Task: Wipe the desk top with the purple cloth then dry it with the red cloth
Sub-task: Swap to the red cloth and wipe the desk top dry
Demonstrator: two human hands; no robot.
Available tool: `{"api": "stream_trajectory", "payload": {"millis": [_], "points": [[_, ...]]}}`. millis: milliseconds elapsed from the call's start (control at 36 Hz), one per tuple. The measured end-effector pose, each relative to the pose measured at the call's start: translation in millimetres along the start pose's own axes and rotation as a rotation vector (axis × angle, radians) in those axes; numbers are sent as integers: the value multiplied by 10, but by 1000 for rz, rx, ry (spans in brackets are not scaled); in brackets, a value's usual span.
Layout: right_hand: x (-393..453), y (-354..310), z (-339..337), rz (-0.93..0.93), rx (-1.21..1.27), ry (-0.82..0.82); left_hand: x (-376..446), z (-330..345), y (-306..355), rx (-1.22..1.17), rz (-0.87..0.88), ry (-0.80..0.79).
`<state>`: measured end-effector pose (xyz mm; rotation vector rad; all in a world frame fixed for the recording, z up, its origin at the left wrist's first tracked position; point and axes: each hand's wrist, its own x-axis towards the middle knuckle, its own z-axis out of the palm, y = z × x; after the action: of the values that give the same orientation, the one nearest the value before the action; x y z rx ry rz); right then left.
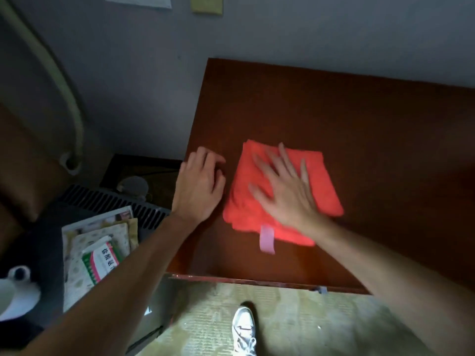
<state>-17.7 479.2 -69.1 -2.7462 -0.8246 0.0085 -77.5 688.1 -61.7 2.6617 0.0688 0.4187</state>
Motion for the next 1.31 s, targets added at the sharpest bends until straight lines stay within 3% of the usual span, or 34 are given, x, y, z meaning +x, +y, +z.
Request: {"api": "stream_trajectory", "payload": {"millis": [167,389,500,667,889,1056,1222,1306], "points": [[-1061,-10,-82,-138,-36,-22,-96,88,180,57,39,-136],[-138,797,-272,-461,-62,-180,-167,209,264,82,10,-192],[646,1113,-339,-492,-87,-218,-153,235,287,109,13,-221],[1837,1475,-400,-398,-80,-199,-125,235,276,135,38,-279],[2864,1787,-428,-128,-31,-56,-112,234,260,131,17,-316],[2825,1776,-398,-31,-1,-13,-112,242,261,153,23,-304],[2298,1581,-352,351,56,34,-102,224,273,139,26,-307],[1734,1480,-360,343,55,39,-99,204,289,131,13,-302]]}}
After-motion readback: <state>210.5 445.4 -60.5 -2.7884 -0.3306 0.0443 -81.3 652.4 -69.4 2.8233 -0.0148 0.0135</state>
